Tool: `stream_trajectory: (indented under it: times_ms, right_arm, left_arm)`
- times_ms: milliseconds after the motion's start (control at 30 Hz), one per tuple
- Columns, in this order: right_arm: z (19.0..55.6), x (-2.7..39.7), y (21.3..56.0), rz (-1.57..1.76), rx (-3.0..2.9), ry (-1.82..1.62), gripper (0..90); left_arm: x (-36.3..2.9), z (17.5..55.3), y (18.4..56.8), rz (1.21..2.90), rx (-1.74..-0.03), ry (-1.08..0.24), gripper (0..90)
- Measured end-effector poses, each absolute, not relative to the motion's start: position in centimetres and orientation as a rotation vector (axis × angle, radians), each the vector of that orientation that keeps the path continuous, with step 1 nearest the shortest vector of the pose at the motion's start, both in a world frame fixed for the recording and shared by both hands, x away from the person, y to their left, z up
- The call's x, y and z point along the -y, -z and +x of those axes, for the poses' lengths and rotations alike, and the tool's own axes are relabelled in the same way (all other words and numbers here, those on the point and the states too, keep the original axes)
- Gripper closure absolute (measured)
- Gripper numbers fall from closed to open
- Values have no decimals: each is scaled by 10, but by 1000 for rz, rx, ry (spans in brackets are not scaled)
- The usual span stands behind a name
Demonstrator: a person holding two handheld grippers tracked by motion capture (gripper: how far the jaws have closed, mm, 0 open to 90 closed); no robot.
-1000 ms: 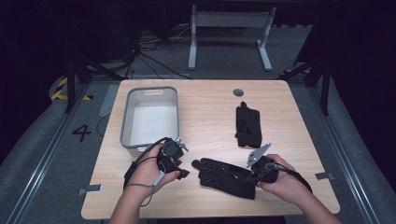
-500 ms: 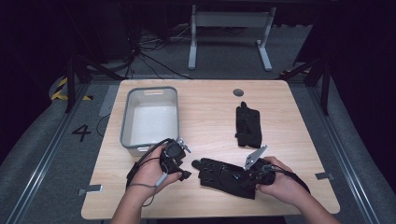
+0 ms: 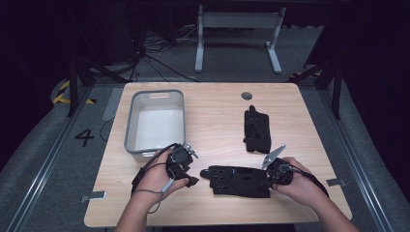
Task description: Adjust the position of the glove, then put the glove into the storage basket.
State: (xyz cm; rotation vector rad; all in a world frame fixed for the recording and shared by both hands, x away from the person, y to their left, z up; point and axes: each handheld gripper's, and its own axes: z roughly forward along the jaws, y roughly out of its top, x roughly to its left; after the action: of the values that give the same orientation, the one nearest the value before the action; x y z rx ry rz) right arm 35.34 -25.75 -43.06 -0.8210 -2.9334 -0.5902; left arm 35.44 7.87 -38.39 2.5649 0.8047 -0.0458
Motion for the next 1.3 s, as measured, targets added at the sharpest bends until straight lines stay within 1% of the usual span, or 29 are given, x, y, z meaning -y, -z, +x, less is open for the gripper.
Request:
stream_trajectory:
  times_ms: [267,467,533,800,900,1233,1300]
  right_arm:
    - [359,271,430,-889,2930,593,898]
    - [355,269,427,-862,2965,590,891]
    - [354,267,424,-851,2959,622,877]
    - [352,268,416,-884,2967,675,865]
    - [352,270,412,-920,2957,712,842]
    - [359,281,399,-1036,2895,869,813]
    - [363,282,396,-1063,2885,892,784]
  left_arm:
    - [-78,355,385,2572,-796,56,454]
    - [-77,357,385,2573,-789,56,454]
    - [-76,357,385,2565,-798,55,455]
    - [-80,357,382,2531,-839,44,463]
    - [-81,357,381,2524,-845,42,466]
    - [-86,356,380,2502,-869,53,465]
    - [-88,356,380,2500,-876,49,464]
